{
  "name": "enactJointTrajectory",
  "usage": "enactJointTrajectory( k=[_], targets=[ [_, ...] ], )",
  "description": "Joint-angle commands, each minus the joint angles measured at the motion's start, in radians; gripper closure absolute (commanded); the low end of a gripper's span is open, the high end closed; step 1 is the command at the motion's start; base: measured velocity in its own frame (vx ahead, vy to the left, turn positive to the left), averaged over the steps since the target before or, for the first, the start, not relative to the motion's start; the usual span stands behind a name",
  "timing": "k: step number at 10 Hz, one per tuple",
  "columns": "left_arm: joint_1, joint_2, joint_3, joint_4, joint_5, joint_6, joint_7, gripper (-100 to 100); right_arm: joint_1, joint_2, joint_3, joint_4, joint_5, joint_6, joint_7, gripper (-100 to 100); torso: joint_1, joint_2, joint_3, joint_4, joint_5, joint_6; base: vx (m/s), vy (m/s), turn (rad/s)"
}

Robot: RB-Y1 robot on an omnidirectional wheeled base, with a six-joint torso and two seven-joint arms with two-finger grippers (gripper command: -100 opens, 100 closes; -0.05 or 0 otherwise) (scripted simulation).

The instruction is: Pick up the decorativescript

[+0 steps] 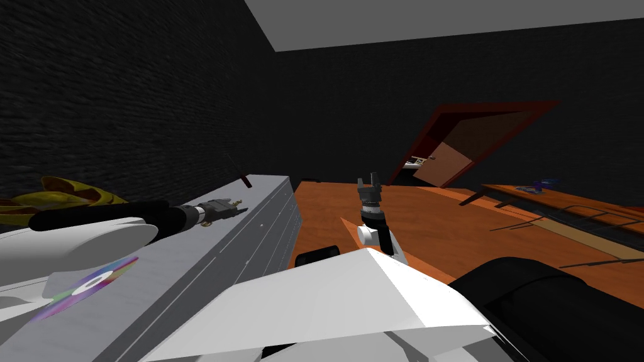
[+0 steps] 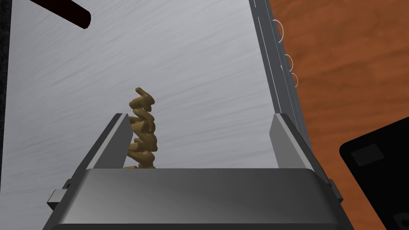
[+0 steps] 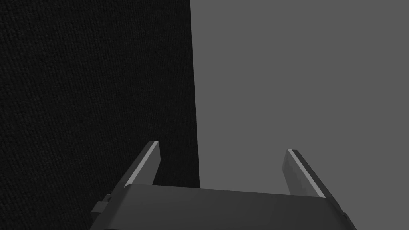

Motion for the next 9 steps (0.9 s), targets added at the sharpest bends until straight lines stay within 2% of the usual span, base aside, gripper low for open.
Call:
enactJointTrajectory(
  k=[1, 4, 9],
  targets=[
    [0.000, 0.000, 0.000, 0.000, 0.000, 0.000, 0.000, -100, 0.000, 0.000, 0.000, 0.000, 0.000, 0.000, 0.000, 0, 0.000, 0.000, 0.000, 0.000, 0.000, 0.000, 0.003, 0.008, -0.017],
    [0.000, 0.000, 0.000, 0.000, 0.000, 0.000, 0.000, -100, 0.000, 0.000, 0.000, 0.000, 0.000, 0.000, 0.000, 0, -0.001, 0.000, 0.000, 0.000, 0.000, 0.000, 0.000, 0.003, 0.009],
    [-0.031, 0.010, 0.055, 0.071, 0.059, -0.009, 0.101, -100, 0.000, 0.000, 0.000, 0.000, 0.000, 0.000, 0.000, 0, -0.003, -0.003, -0.002, -0.001, -0.001, 0.000, 0.041, -0.019, -0.014]
  ],
)
